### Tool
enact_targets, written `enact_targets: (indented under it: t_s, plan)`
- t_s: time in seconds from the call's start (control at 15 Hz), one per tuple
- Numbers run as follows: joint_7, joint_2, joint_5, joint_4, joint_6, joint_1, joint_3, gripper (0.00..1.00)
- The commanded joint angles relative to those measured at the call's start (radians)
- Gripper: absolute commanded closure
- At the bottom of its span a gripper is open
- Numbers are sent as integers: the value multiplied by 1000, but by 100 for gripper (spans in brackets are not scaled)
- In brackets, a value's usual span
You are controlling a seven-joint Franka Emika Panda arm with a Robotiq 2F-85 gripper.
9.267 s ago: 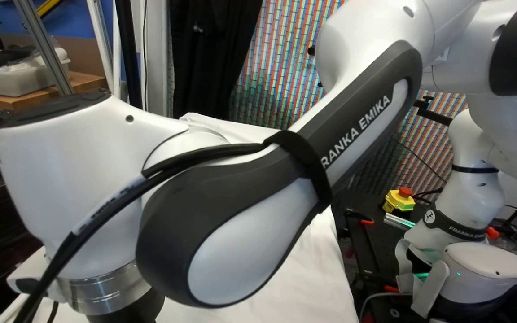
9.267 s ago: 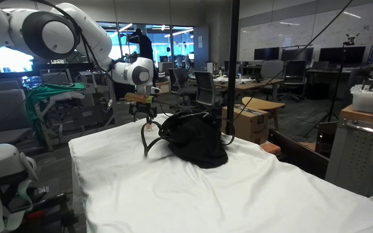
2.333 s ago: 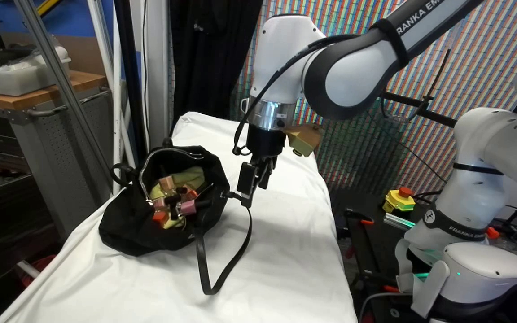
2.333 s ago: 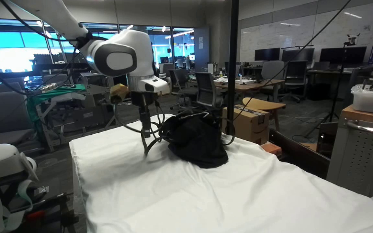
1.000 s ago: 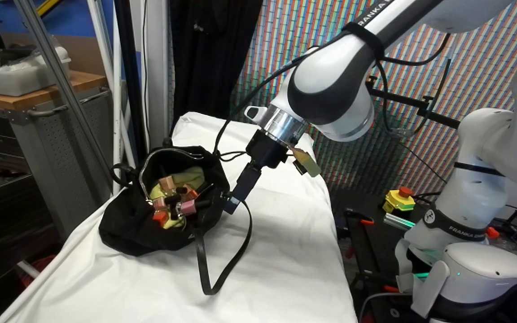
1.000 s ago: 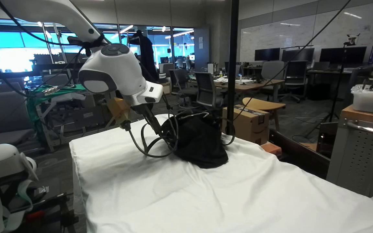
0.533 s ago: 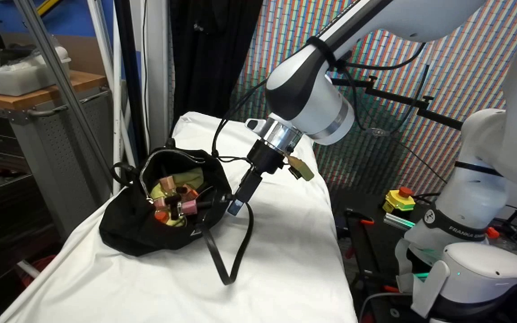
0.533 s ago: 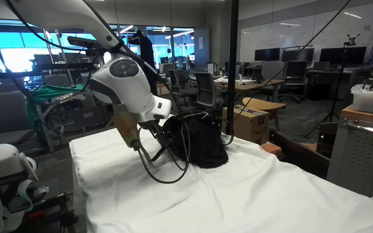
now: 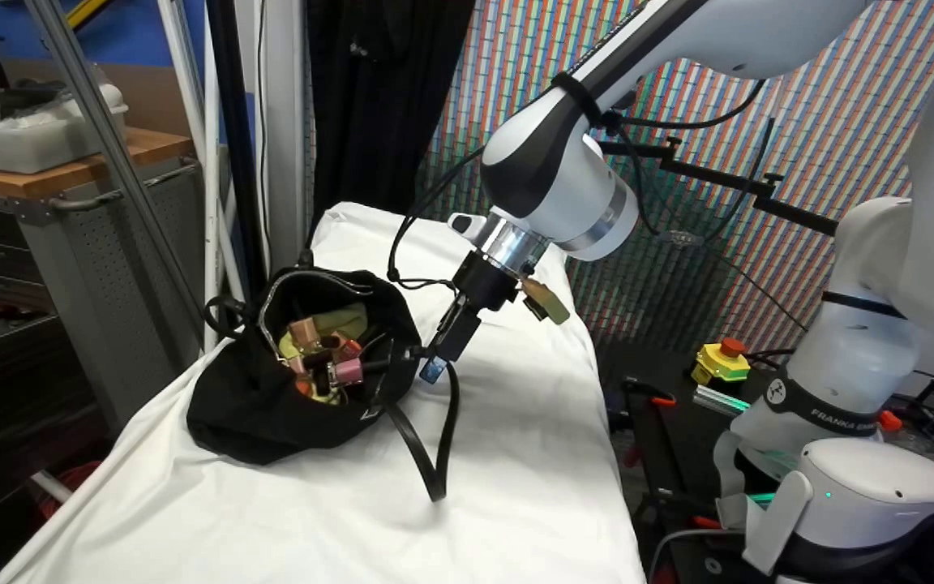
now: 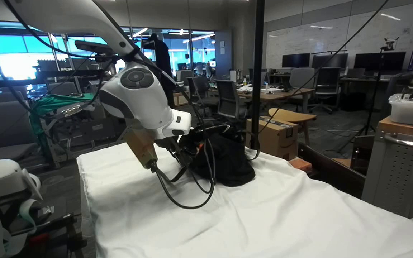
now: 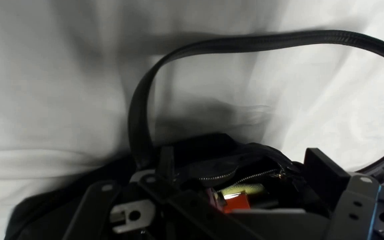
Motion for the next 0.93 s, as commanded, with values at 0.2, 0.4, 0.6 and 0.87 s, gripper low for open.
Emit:
enact_targets:
  t_s: [0.2, 0.4, 0.6, 0.87]
  plan:
    - [-9, -140, 11, -94, 59, 10, 11, 0]
    - [4, -144, -8, -105, 73, 5, 3, 0]
    - [-4, -104, -17, -85, 69, -4, -9, 0]
    - [-34, -41, -17, -42, 45, -20, -29, 0]
